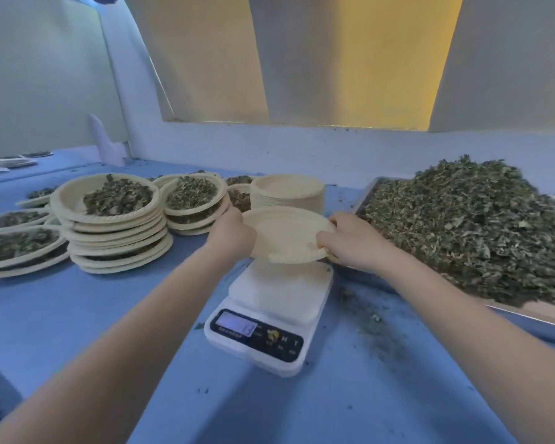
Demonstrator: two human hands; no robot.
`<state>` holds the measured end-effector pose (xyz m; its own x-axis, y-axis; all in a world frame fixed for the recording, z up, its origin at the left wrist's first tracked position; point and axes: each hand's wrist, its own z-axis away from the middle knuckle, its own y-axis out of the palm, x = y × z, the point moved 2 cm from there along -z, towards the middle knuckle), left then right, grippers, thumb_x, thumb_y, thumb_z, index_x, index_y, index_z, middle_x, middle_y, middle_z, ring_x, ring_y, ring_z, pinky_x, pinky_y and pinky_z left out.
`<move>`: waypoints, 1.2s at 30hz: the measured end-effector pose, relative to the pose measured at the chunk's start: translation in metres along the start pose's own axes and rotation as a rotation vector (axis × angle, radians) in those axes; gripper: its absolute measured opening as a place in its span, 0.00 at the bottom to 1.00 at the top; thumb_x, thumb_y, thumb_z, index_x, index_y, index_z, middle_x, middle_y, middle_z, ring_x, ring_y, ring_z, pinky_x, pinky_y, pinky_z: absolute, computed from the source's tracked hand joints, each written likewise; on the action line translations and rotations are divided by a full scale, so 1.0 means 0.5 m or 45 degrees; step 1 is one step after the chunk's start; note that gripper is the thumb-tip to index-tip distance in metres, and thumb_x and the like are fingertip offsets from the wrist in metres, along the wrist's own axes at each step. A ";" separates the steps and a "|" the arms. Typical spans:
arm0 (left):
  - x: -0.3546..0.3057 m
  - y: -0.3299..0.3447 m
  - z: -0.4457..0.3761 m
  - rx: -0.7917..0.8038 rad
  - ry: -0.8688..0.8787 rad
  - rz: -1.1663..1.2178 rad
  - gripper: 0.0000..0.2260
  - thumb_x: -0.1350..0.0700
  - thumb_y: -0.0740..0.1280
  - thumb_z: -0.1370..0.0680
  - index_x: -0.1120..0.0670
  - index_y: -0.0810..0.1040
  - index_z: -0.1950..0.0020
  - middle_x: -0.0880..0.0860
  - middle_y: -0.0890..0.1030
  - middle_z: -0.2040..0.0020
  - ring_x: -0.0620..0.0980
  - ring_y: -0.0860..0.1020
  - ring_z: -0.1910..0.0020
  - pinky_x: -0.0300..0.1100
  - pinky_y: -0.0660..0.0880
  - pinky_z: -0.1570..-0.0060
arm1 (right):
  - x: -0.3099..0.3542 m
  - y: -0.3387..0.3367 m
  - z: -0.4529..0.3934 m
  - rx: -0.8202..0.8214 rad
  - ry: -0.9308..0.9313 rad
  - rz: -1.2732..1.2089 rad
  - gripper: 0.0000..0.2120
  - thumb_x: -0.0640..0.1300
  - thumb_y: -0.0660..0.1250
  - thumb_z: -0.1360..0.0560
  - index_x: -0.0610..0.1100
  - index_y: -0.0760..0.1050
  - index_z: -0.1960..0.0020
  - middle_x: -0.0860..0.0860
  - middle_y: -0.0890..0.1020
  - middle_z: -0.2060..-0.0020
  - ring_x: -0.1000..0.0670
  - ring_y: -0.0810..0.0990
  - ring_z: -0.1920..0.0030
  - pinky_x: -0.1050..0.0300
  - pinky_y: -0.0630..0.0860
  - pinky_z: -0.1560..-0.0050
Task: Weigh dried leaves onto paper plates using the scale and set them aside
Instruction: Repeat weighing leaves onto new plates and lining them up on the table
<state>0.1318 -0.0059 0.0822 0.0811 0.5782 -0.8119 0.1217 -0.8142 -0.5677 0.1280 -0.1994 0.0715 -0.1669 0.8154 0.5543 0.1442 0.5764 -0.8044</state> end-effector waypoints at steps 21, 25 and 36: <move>0.055 -0.005 0.017 -0.065 0.040 -0.054 0.27 0.64 0.58 0.24 0.55 0.60 0.25 0.55 0.66 0.28 0.49 0.73 0.46 0.38 0.67 0.59 | -0.032 0.044 0.021 0.061 -0.016 0.087 0.33 0.62 0.58 0.24 0.45 0.61 0.26 0.46 0.68 0.30 0.47 0.69 0.35 0.57 0.65 0.45; 0.035 -0.004 0.009 -0.084 0.110 -0.077 0.23 0.63 0.58 0.24 0.55 0.66 0.29 0.53 0.67 0.28 0.51 0.68 0.35 0.40 0.64 0.50 | -0.028 0.036 0.015 0.058 -0.050 0.108 0.30 0.62 0.58 0.23 0.46 0.65 0.27 0.47 0.69 0.31 0.48 0.70 0.34 0.58 0.65 0.46; 0.023 -0.007 0.016 0.052 0.303 -0.105 0.27 0.71 0.53 0.27 0.52 0.69 0.31 0.51 0.68 0.29 0.49 0.64 0.31 0.38 0.61 0.42 | -0.007 0.046 0.008 0.099 -0.141 0.136 0.29 0.61 0.60 0.24 0.47 0.65 0.29 0.50 0.69 0.31 0.49 0.69 0.33 0.59 0.64 0.45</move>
<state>0.1244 0.0031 0.0739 0.3034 0.6350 -0.7104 0.0980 -0.7624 -0.6396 0.1277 -0.1890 0.0504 -0.2618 0.8583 0.4414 0.0917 0.4774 -0.8739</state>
